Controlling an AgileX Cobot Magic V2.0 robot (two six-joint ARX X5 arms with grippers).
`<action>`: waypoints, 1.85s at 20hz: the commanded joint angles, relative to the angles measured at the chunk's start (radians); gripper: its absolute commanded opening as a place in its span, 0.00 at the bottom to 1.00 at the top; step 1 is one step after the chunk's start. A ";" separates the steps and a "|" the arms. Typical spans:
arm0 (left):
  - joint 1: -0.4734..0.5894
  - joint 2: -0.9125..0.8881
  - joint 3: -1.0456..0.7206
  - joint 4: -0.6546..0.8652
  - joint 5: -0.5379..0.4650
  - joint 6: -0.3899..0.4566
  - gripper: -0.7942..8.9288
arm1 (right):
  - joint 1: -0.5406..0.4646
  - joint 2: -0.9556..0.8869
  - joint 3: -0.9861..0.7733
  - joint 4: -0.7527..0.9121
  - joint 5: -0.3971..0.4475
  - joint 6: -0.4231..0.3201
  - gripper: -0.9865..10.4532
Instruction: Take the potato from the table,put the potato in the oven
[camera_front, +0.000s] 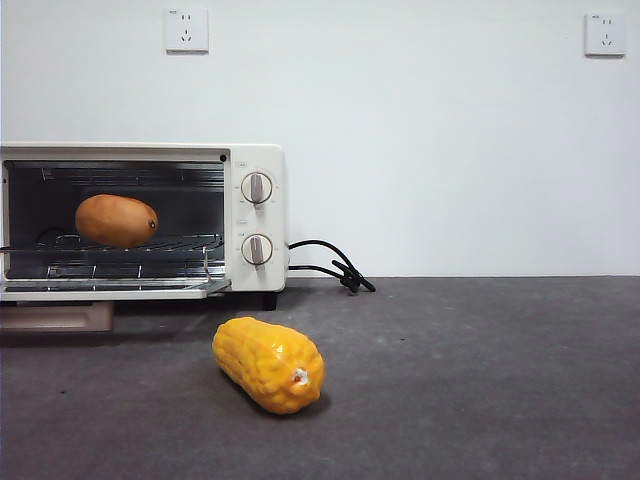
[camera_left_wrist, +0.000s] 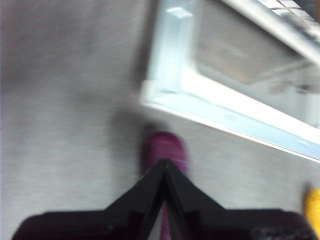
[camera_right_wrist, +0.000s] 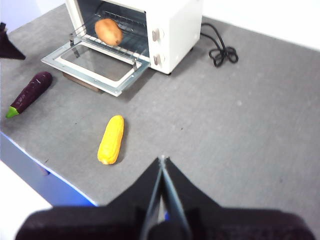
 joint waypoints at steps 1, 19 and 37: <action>0.037 0.047 -0.006 0.043 -0.002 -0.051 0.07 | -0.001 -0.012 -0.044 -0.024 0.001 0.043 0.08; -0.003 0.314 -0.005 0.283 0.192 -0.233 0.07 | -0.001 -0.010 -0.165 -0.024 0.166 0.154 0.08; -0.042 0.313 0.007 0.390 0.396 -0.308 0.07 | -0.001 -0.010 -0.165 -0.024 0.196 0.165 0.08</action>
